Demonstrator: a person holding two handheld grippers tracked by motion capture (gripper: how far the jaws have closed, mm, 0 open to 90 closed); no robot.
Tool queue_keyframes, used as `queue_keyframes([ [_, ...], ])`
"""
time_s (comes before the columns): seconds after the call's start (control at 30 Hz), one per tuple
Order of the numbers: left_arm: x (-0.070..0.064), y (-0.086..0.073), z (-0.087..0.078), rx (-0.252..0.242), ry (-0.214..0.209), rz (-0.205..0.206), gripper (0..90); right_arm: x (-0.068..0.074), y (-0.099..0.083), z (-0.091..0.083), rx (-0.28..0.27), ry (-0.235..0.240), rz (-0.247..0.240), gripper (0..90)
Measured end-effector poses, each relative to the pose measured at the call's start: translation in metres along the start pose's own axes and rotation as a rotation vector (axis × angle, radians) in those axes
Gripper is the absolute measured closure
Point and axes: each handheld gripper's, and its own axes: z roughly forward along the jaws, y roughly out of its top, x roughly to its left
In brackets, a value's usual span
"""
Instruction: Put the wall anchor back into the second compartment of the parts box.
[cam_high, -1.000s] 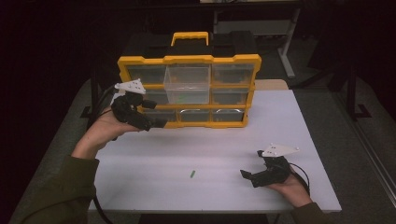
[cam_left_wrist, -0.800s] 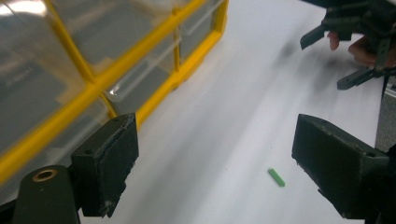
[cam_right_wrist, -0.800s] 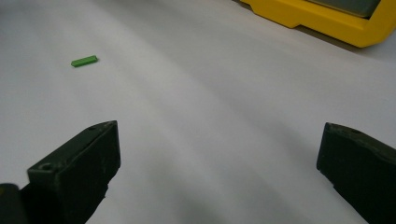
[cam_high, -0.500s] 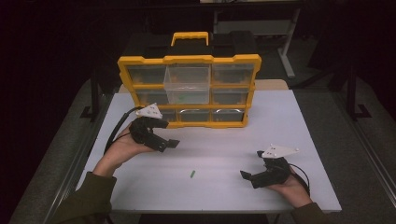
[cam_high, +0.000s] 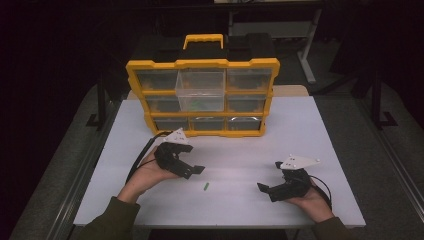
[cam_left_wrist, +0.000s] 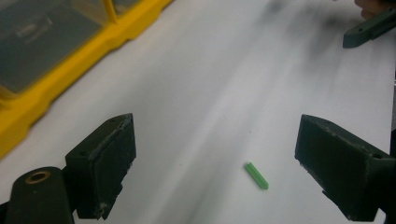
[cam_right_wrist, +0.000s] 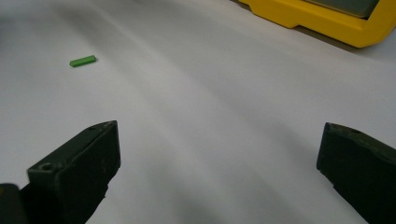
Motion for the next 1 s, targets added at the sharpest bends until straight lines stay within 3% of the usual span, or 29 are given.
queue_keyframes([
  [0.03, -0.001, -0.002, 0.002, 0.013, -0.002, 0.009, 12.6, 0.000, 0.000, 0.000, 0.000, 0.000, 0.000, 0.0],
  [0.13, -0.005, -0.007, 0.011, 0.009, -0.009, -0.022, 12.7, 0.000, 0.000, 0.000, 0.002, -0.001, 0.001, 0.0],
  [0.33, -0.009, -0.017, 0.021, 0.039, -0.006, -0.038, 13.7, 0.000, -0.001, 0.001, 0.005, -0.002, -0.002, 0.0],
  [0.43, -0.012, -0.022, 0.028, 0.036, -0.009, -0.072, 14.9, 0.000, -0.001, 0.001, 0.005, -0.002, -0.002, 0.0],
  [0.5, -0.013, -0.024, 0.031, 0.065, -0.005, -0.065, 16.5, 0.000, -0.001, 0.001, 0.005, -0.002, -0.003, 0.0],
  [0.53, -0.013, -0.024, 0.031, 0.088, -0.005, -0.045, 18.0, 0.000, -0.001, 0.001, 0.006, -0.002, -0.003, 0.0],
  [0.57, -0.015, -0.025, 0.034, 0.072, -0.004, -0.063, 19.9, 0.000, -0.001, 0.001, 0.005, -0.002, -0.003, 0.0],
  [0.63, -0.015, -0.026, 0.036, 0.109, -0.011, -0.043, 23.7, 0.000, -0.001, 0.001, 0.006, -0.002, -0.004, 0.0],
  [0.67, -0.018, -0.027, 0.038, 0.098, -0.013, -0.067, 26.2, 0.000, -0.001, 0.001, 0.006, -0.002, -0.004, 0.0],
  [0.77, -0.018, -0.028, 0.039, 0.134, -0.031, -0.048, 34.0, 0.000, -0.001, 0.001, 0.005, -0.002, -0.004, 0.0],
  [0.8, -0.021, -0.028, 0.041, 0.117, -0.032, -0.071, 36.2, 0.000, -0.001, 0.001, 0.005, -0.002, -0.004, 0.0],
  [0.83, -0.019, -0.028, 0.040, 0.144, -0.038, -0.040, 38.3, 0.000, -0.001, 0.001, 0.005, -0.002, -0.004, 0.0],
  [0.87, -0.022, -0.028, 0.042, 0.124, -0.041, -0.071, 42.7, 0.000, -0.001, 0.001, 0.005, -0.001, -0.004, 0.0],
  [1.0, -0.025, -0.028, 0.046, 0.156, -0.053, -0.045, 52.1, 0.000, -0.001, 0.002, 0.006, 0.001, -0.003, 0.0],
])
